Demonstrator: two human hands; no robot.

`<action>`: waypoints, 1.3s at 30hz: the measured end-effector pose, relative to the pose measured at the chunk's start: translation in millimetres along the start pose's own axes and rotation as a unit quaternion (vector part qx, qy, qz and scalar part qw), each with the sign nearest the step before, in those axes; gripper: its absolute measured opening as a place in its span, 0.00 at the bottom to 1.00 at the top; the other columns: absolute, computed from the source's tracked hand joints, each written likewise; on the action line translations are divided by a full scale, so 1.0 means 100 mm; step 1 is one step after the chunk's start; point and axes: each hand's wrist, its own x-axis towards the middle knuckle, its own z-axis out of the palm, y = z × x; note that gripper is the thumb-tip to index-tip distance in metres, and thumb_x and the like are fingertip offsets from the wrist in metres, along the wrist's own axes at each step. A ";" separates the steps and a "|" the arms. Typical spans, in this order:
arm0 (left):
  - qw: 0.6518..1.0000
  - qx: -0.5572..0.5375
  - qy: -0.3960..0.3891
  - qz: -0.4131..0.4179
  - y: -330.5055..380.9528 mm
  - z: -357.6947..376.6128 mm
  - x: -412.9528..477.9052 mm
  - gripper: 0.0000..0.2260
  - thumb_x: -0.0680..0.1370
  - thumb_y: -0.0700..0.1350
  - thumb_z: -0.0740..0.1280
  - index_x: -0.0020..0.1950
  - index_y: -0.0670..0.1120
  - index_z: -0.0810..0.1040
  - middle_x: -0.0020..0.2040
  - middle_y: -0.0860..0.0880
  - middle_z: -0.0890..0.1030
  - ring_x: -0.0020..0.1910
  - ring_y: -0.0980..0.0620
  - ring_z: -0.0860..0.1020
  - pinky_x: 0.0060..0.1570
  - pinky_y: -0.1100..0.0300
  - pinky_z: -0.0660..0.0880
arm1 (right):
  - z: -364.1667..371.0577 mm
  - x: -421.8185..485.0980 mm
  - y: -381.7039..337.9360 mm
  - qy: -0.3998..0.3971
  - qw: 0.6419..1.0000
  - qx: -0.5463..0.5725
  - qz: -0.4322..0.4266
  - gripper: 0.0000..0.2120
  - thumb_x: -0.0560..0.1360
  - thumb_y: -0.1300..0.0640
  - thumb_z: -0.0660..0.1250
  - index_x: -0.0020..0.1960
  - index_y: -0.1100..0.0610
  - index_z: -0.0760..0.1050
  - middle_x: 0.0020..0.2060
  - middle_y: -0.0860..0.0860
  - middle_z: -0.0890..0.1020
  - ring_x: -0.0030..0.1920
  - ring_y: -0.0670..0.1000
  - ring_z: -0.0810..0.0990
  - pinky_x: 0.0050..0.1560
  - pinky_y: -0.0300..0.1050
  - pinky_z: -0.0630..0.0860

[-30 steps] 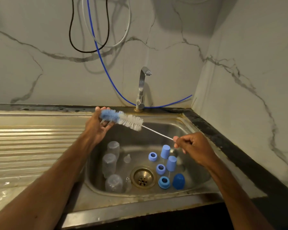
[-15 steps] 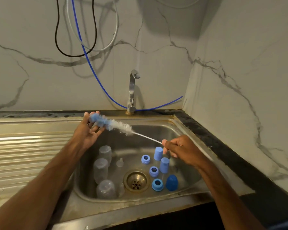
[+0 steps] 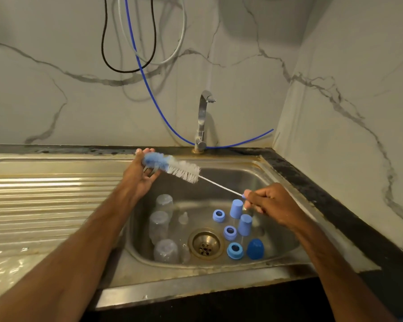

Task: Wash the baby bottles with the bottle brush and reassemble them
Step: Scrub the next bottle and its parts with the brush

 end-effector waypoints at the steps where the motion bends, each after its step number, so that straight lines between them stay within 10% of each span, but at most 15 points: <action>1: 1.000 -0.007 0.002 -0.004 0.01 0.00 0.00 0.15 0.85 0.54 0.61 0.64 0.47 0.78 0.67 0.48 0.79 0.63 0.47 0.80 0.53 0.53 0.80 | 0.01 -0.01 -0.03 -0.027 0.999 0.018 0.038 0.21 0.82 0.47 0.65 0.36 0.57 0.81 0.23 0.48 0.73 0.26 0.47 0.69 0.34 0.46 0.72; 5: 1.000 -0.025 0.016 0.003 0.03 0.00 -0.01 0.13 0.85 0.53 0.61 0.62 0.48 0.78 0.67 0.47 0.80 0.62 0.47 0.80 0.59 0.51 0.79 | 0.01 -0.05 -0.09 -0.082 0.995 0.027 0.052 0.17 0.81 0.47 0.67 0.38 0.54 0.83 0.27 0.48 0.79 0.27 0.45 0.74 0.31 0.36 0.71; 9: 0.999 -0.025 0.025 0.008 0.02 -0.01 0.00 0.13 0.85 0.53 0.61 0.62 0.47 0.78 0.68 0.47 0.79 0.64 0.47 0.79 0.65 0.50 0.77 | -0.01 -0.01 -0.02 0.022 0.998 0.038 -0.053 0.05 0.73 0.59 0.77 0.47 0.58 0.86 0.39 0.51 0.88 0.41 0.51 0.87 0.45 0.41 0.82; 17: 0.999 -0.033 0.002 -0.007 0.02 -0.03 0.04 0.17 0.85 0.54 0.60 0.69 0.47 0.76 0.69 0.46 0.78 0.67 0.46 0.78 0.67 0.49 0.75 | 0.07 -0.04 -0.07 -0.070 0.993 0.047 0.080 0.23 0.84 0.49 0.61 0.36 0.61 0.79 0.21 0.50 0.69 0.23 0.47 0.65 0.28 0.38 0.65; 23: 0.999 -0.021 0.029 0.012 0.01 -0.06 0.06 0.19 0.84 0.55 0.62 0.71 0.46 0.76 0.68 0.45 0.79 0.67 0.46 0.78 0.68 0.49 0.75 | 0.03 -0.05 -0.07 -0.006 0.999 0.010 -0.035 0.06 0.76 0.55 0.75 0.47 0.58 0.84 0.35 0.51 0.86 0.35 0.48 0.84 0.40 0.37 0.79; 34: 0.989 -0.120 0.032 0.080 0.23 -0.06 0.05 0.14 0.85 0.54 0.59 0.62 0.49 0.79 0.65 0.51 0.82 0.64 0.50 0.80 0.64 0.50 0.78 | -0.06 -0.13 -0.27 -0.151 0.978 0.103 0.103 0.23 0.85 0.45 0.57 0.41 0.59 0.78 0.24 0.50 0.65 0.24 0.45 0.62 0.25 0.37 0.59; 39: 0.981 -0.153 0.096 0.075 0.29 -0.09 0.02 0.11 0.84 0.57 0.63 0.56 0.53 0.80 0.48 0.54 0.80 0.40 0.58 0.76 0.44 0.63 0.77 | -0.09 -0.14 -0.30 -0.069 0.983 0.163 0.048 0.16 0.83 0.52 0.62 0.50 0.61 0.84 0.31 0.54 0.76 0.27 0.45 0.68 0.24 0.36 0.65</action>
